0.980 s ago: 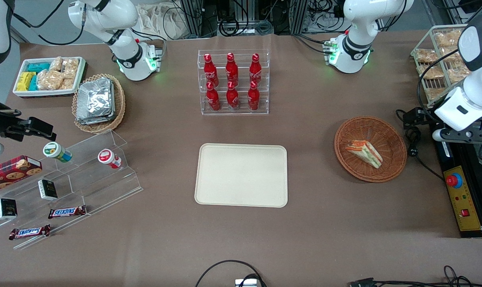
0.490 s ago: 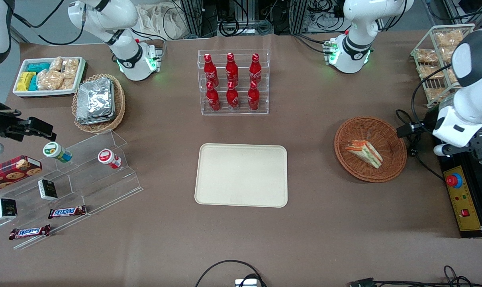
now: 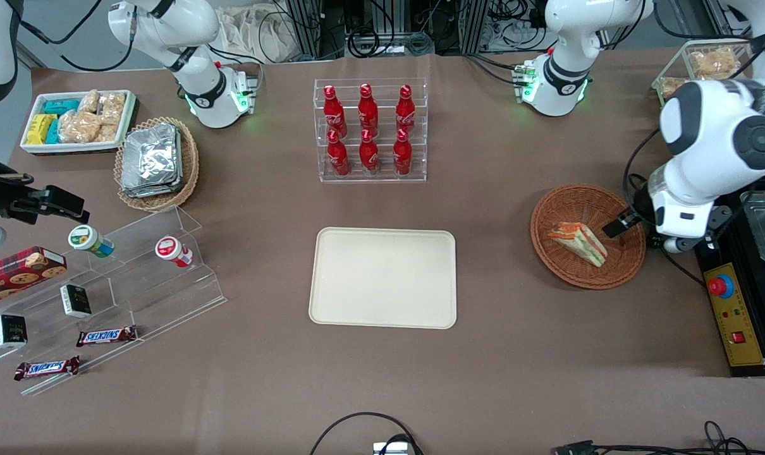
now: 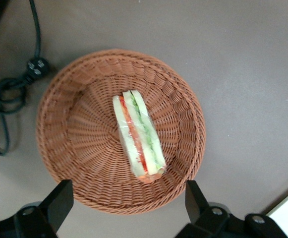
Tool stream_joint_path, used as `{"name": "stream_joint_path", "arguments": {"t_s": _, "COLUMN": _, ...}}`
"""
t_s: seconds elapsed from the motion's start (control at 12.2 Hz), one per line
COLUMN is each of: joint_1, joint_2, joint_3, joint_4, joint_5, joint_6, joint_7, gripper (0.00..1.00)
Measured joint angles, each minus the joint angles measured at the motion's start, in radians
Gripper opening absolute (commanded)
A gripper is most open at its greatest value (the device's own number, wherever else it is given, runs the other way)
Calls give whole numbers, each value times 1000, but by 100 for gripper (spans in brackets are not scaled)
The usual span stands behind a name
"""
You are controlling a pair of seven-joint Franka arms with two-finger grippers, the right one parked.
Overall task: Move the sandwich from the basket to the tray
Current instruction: 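Lower the open left gripper onto the sandwich and close on it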
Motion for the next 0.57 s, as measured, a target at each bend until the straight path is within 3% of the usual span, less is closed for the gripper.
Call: {"name": "stream_joint_path", "arguments": {"t_s": 0.57, "joint_1": -28, "joint_2": 55, "joint_3": -7, "joint_4": -84, "joint_5": 0, "joint_6": 105, "joint_7": -173, "gripper": 100}}
